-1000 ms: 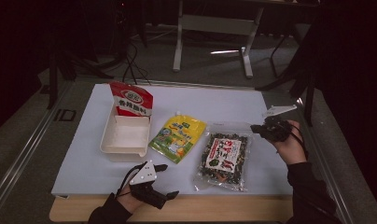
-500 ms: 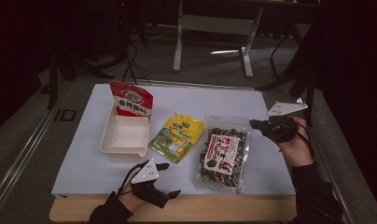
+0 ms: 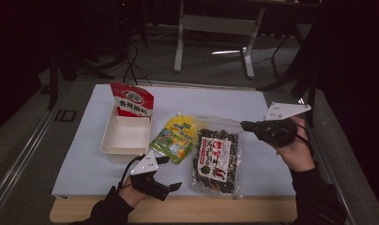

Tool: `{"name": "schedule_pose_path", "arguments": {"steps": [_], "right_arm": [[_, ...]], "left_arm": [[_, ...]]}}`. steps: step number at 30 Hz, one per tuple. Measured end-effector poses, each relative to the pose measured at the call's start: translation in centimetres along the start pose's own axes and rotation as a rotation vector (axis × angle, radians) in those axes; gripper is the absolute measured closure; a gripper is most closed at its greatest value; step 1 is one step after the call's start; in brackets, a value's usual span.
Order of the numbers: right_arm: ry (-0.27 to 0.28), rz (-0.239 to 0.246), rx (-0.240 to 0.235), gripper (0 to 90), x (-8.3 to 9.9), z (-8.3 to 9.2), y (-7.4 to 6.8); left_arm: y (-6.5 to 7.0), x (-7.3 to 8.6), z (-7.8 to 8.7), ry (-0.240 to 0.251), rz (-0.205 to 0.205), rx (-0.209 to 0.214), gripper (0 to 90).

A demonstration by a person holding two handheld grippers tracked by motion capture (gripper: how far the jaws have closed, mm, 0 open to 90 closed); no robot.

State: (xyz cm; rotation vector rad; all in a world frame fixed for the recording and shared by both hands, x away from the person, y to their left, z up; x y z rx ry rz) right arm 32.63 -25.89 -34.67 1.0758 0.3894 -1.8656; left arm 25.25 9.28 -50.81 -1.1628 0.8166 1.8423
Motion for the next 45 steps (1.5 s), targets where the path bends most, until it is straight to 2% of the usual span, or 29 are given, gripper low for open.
{"name": "schedule_pose_path", "arguments": {"steps": [4,8,12,14,15,17,19,22,23,27,29,32,36,38,40,41,43,44,45], "right_arm": [[0.033,0.020,-0.035,89.9,-1.2,0.4,-0.9],[0.063,0.043,-0.099,89.9,-2.3,0.9,-1.9],[0.099,0.068,-0.150,89.9,-3.2,1.5,-3.1],[0.105,0.095,-0.161,89.9,-3.7,1.8,-3.9],[0.110,0.105,-0.181,90.0,-4.0,1.9,-4.3],[0.118,0.128,-0.177,90.0,-4.5,2.1,-5.0],[0.123,0.147,-0.193,90.0,-4.9,2.3,-5.6],[0.126,0.179,-0.187,90.0,-5.6,2.5,-6.3],[0.122,0.184,-0.185,90.0,-5.8,2.5,-6.3],[0.135,0.198,-0.180,90.0,-6.6,2.7,-6.2],[0.142,0.206,-0.188,90.0,-7.2,2.9,-6.3],[0.156,0.218,-0.196,90.0,-7.8,3.1,-6.6],[0.163,0.222,-0.212,89.9,-8.3,2.9,-6.8],[0.160,0.222,-0.212,89.9,-8.3,2.7,-6.9],[0.159,0.208,-0.233,89.9,-8.2,2.5,-6.7],[0.162,0.201,-0.232,89.9,-8.1,2.4,-6.6],[0.153,0.188,-0.219,89.9,-7.8,2.3,-6.4],[0.154,0.178,-0.218,89.9,-7.6,2.4,-6.1],[0.155,0.169,-0.216,89.9,-7.4,2.4,-5.9]], "left_arm": [[-0.1,-0.4,-0.2,0.005,0.012,0.002,4.8],[-0.3,-0.6,-0.2,0.014,0.003,-0.010,4.8],[-0.7,-0.9,-0.2,0.036,0.025,0.022,4.8],[-1.1,-1.0,-0.3,0.050,0.032,0.035,5.8],[-1.2,-1.1,-0.4,0.056,0.030,0.047,7.3],[-1.4,-1.3,-0.7,0.062,0.029,0.042,8.3],[-1.7,-1.4,-1.1,0.060,0.042,0.039,9.5],[-1.9,-1.5,-1.6,0.072,0.041,0.070,15.2],[-1.9,-1.5,-1.7,0.079,0.041,0.084,15.2],[-2.2,-1.4,-2.1,0.100,0.067,0.080,15.6],[-2.3,-1.4,-2.1,0.107,0.068,0.085,15.6],[-2.3,-1.5,-1.7,0.152,0.084,0.099,15.7],[-2.3,-1.9,-1.3,0.200,0.087,0.151,24.7],[-2.4,-2.0,-1.1,0.222,0.104,0.190,34.2],[-2.6,-2.0,-1.0,0.233,0.114,0.230,43.5],[-2.5,-2.1,-1.0,0.232,0.115,0.224,46.5],[-2.5,-2.2,-0.8,0.236,0.109,0.251,52.3],[-2.3,-2.3,-0.7,0.233,0.098,0.246,54.3],[-2.1,-2.4,-0.6,0.234,0.094,0.259,57.8]]}}
Point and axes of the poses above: each handheld gripper's, and its own axes: z roughly backward along the jaws, x roughly out of its underside, y roughly to its right, the point moved 1 cm from there along -z, roughly forward along the jaws, and after that the axes turned 1 degree about y, right-handed, at the moved point
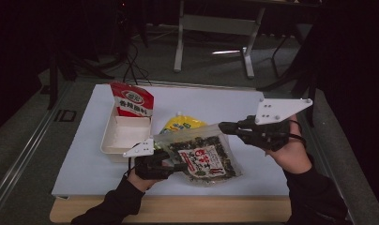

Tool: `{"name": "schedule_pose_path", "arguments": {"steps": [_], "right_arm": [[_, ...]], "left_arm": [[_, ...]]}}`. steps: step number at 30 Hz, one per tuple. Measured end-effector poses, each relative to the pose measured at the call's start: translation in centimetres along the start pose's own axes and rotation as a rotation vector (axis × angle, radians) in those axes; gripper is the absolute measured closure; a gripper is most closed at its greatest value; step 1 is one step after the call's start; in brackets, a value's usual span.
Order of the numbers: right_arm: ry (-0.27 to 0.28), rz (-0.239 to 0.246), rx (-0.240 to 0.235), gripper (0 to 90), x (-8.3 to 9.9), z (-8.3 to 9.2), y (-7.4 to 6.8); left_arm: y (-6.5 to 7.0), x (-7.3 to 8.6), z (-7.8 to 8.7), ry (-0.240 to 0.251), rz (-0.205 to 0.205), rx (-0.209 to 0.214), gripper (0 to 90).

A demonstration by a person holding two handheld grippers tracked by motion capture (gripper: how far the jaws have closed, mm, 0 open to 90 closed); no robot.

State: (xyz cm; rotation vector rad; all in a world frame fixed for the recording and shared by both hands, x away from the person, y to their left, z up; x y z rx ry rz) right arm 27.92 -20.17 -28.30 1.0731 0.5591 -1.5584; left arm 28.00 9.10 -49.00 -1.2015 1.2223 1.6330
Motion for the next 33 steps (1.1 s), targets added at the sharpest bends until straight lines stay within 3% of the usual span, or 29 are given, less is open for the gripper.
{"name": "schedule_pose_path", "arguments": {"steps": [2,4,5,11,19,24,29,33], "right_arm": [[-0.004,-0.012,0.022,89.8,0.5,0.3,0.3],[0.001,-0.033,0.025,89.8,1.0,0.6,0.7],[-0.006,-0.037,0.032,89.8,1.3,0.8,0.9],[-0.019,-0.050,0.055,89.3,2.4,1.2,1.2],[-0.007,-0.058,0.059,87.3,3.2,1.5,1.6],[0.025,-0.069,0.066,74.2,3.5,1.7,1.7],[0.072,-0.109,0.117,60.4,4.2,2.0,2.4],[0.080,-0.139,0.167,49.6,5.4,2.1,2.7]], "left_arm": [[0.3,-0.3,0.1,0.010,0.007,0.032,68.1],[1.0,-0.7,0.1,-0.016,-0.047,0.013,74.5],[1.4,-0.8,0.0,-0.030,-0.066,0.005,75.3],[2.2,-1.4,-0.4,-0.098,-0.088,-0.006,77.6],[2.6,-2.4,-0.1,-0.128,-0.098,-0.020,78.2],[2.6,-3.1,0.4,-0.138,-0.105,-0.047,78.4],[2.4,-3.7,1.3,-0.137,-0.104,-0.075,78.4],[2.2,-4.4,2.1,-0.125,-0.100,-0.092,78.4]]}}
Point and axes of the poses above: each handheld gripper's, and its own axes: z roughly backward along the jaws, x roughly out of its underside, y roughly to its right, the point moved 1 cm from there along -z, roughly forward along the jaws, and after that the axes turned 1 degree about y, right-handed, at the moved point
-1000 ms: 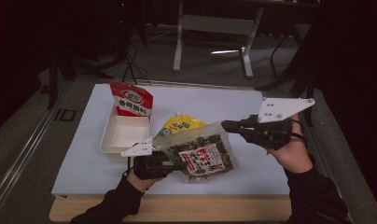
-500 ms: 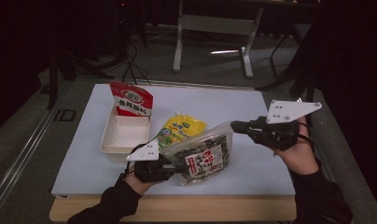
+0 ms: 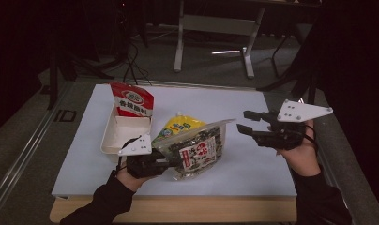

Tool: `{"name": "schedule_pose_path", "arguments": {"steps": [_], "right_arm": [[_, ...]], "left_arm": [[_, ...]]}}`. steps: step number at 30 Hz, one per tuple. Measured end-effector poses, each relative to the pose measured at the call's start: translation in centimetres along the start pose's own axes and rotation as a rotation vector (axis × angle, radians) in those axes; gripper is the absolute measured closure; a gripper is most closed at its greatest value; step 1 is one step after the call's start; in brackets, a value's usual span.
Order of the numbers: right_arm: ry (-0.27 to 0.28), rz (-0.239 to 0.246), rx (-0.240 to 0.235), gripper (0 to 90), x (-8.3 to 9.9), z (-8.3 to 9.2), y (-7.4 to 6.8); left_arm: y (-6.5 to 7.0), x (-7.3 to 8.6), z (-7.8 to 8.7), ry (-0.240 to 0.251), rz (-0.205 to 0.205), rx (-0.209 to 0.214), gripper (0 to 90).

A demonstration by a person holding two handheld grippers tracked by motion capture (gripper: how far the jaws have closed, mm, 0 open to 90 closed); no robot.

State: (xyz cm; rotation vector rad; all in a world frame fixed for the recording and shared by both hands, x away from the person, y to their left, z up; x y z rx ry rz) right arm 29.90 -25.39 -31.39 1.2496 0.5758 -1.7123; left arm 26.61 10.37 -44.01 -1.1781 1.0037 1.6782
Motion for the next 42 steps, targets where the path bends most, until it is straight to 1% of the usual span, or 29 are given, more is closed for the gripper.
{"name": "schedule_pose_path", "arguments": {"steps": [1,2,3,4,8,10,12,14,15,16,17,18,20,21,23,24,27,28,29,31,32,36,37,40,41,42], "right_arm": [[0.000,0.000,0.000,49.6,0.0,0.0,0.0],[-0.004,-0.013,0.011,46.7,0.4,-0.1,0.2],[0.002,-0.036,0.010,41.6,0.9,-0.2,0.3],[0.004,-0.054,0.013,39.3,1.4,-0.3,0.5],[0.024,-0.103,0.027,30.4,2.8,-0.8,0.8],[0.043,-0.141,0.017,27.7,3.4,-1.1,1.0],[0.055,-0.178,0.022,25.2,4.3,-1.6,1.2],[0.051,-0.188,0.014,20.2,5.1,-2.0,1.2],[0.049,-0.198,0.012,19.9,5.4,-2.1,1.2],[0.042,-0.202,0.004,18.0,5.9,-2.4,1.1],[0.036,-0.195,0.007,16.7,6.2,-2.6,1.0],[0.034,-0.192,0.013,16.3,6.6,-2.7,0.9],[0.037,-0.209,-0.008,14.6,7.1,-3.0,0.8],[0.035,-0.210,-0.012,13.7,7.3,-3.1,0.8],[0.037,-0.215,-0.022,13.3,7.8,-3.2,0.6],[0.035,-0.212,-0.030,12.9,8.0,-3.2,0.5],[0.047,-0.226,-0.038,13.6,8.4,-3.2,0.5],[0.049,-0.227,-0.037,13.6,8.5,-3.2,0.5],[0.049,-0.226,-0.034,13.6,8.5,-3.1,0.4],[0.060,-0.222,-0.041,13.6,8.7,-3.1,0.4],[0.065,-0.217,-0.042,13.6,8.7,-3.0,0.4],[0.066,-0.221,-0.043,13.6,9.0,-2.9,0.5],[0.068,-0.227,-0.047,13.6,9.2,-3.0,0.5],[0.063,-0.232,-0.042,13.8,9.5,-3.1,0.5],[0.061,-0.236,-0.043,13.7,9.6,-3.1,0.5],[0.058,-0.235,-0.040,13.8,9.7,-3.2,0.6]], "left_arm": [[0.0,0.0,0.0,0.000,0.000,0.000,78.4],[-0.1,-0.2,0.4,0.007,0.000,-0.009,78.4],[-0.3,-0.4,0.7,0.012,0.005,-0.013,78.4],[-0.3,-0.6,0.9,0.014,0.003,-0.025,78.4],[-0.7,-1.1,1.9,0.015,0.003,-0.045,78.4],[-0.9,-1.3,2.3,0.018,0.007,-0.060,78.4],[-1.2,-1.6,2.9,0.018,0.011,-0.069,78.4],[-1.3,-1.8,3.3,0.022,0.006,-0.086,78.4],[-1.5,-2.0,3.7,0.020,0.010,-0.082,78.4],[-1.5,-2.1,3.9,0.022,0.007,-0.095,78.4],[-1.6,-2.2,4.2,0.021,0.002,-0.110,78.4],[-1.7,-2.4,4.4,0.021,0.004,-0.110,78.4],[-2.0,-2.6,5.0,0.030,0.004,-0.129,78.4],[-2.1,-2.7,5.4,0.033,0.009,-0.128,78.4],[-2.4,-2.9,6.1,0.037,0.006,-0.155,78.4],[-2.5,-3.0,6.4,0.037,0.006,-0.160,78.4],[-2.9,-3.1,7.5,0.044,0.005,-0.192,78.4],[-3.1,-3.1,7.9,0.046,0.009,-0.207,78.4],[-3.3,-3.2,8.3,0.044,0.008,-0.214,78.4],[-3.7,-3.2,9.3,0.041,0.008,-0.242,78.3],[-4.0,-3.2,9.8,0.044,0.015,-0.250,78.4],[-5.1,-3.1,11.8,0.041,0.016,-0.308,78.4],[-5.4,-3.0,12.2,0.039,0.018,-0.315,78.4],[-6.1,-2.8,13.6,0.030,0.026,-0.352,78.4],[-6.4,-2.6,14.1,0.029,0.029,-0.376,78.3],[-6.6,-2.4,14.4,0.027,0.036,-0.384,78.4]]}}
Point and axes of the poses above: each handheld gripper's, and its own axes: z roughly backward along the jaws, x roughly out of its underside, y roughly to its right, the point moved 1 cm from there along -z, roughly forward along the jaws, and after that the axes turned 1 degree about y, right-handed, at the moved point
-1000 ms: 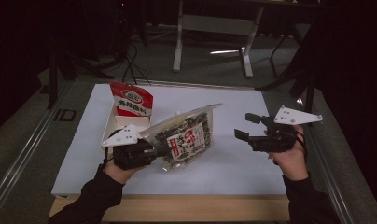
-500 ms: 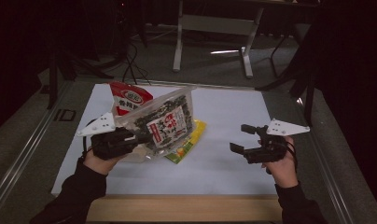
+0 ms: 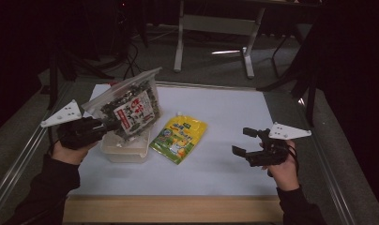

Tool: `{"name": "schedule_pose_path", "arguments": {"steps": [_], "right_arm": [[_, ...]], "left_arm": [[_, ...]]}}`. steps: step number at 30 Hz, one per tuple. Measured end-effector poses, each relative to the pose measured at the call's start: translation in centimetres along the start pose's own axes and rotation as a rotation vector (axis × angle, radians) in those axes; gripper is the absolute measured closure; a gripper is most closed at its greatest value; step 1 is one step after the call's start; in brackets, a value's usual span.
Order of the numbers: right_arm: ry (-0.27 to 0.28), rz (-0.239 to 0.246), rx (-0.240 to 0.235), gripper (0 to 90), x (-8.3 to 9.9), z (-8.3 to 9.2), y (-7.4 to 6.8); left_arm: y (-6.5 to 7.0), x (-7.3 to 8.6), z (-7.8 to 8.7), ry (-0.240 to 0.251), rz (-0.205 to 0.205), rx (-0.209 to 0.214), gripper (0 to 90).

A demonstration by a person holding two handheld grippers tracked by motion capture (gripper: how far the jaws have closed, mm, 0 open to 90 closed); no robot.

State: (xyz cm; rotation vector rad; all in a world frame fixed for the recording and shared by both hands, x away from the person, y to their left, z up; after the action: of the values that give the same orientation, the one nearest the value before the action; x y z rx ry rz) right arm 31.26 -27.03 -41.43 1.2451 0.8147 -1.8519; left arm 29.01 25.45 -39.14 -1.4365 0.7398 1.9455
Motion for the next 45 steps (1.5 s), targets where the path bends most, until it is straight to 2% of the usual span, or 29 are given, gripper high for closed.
{"name": "schedule_pose_path", "arguments": {"steps": [2,8,13,21,24,33,39,42,45], "right_arm": [[0.001,-0.004,0.001,13.8,0.2,0.0,0.1],[-0.002,-0.010,-0.002,13.8,0.5,-0.1,0.3],[-0.008,-0.011,-0.006,13.8,0.7,-0.3,0.4],[-0.012,-0.013,-0.005,13.9,0.7,-0.3,0.5],[-0.011,-0.014,-0.004,13.9,0.7,-0.2,0.5],[-0.029,-0.021,-0.008,13.9,1.0,-0.4,0.5],[-0.028,-0.020,-0.014,13.9,0.8,-0.6,0.3],[-0.025,-0.019,-0.015,13.9,0.8,-0.6,0.3],[-0.025,-0.023,-0.015,13.9,0.8,-0.6,0.3]], "left_arm": [[-0.6,0.4,0.4,-0.005,0.012,-0.022,78.4],[-1.9,1.4,0.7,-0.069,0.013,-0.053,78.3],[-2.8,2.1,0.2,-0.109,0.025,-0.064,78.3],[-3.9,2.3,-0.7,-0.168,0.006,-0.075,78.3],[-4.3,2.3,-1.0,-0.174,0.002,-0.076,78.3],[-5.2,2.9,-1.1,-0.161,0.033,-0.057,78.3],[-5.2,2.7,-1.5,-0.204,0.015,-0.046,78.3],[-5.3,2.9,-1.7,-0.209,0.016,-0.043,78.3],[-5.5,3.3,-1.7,-0.199,0.036,-0.041,78.4]]}}
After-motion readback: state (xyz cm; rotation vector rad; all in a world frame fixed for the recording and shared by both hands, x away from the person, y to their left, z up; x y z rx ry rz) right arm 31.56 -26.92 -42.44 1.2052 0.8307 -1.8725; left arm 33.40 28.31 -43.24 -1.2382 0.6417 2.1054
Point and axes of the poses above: each handheld gripper's, and its own axes: z roughly backward along the jaws, x roughly out of its underside, y roughly to its right, the point moved 1 cm from there along -z, roughly forward along the jaws, and after that the axes turned 1 degree about y, right-handed, at the moved point
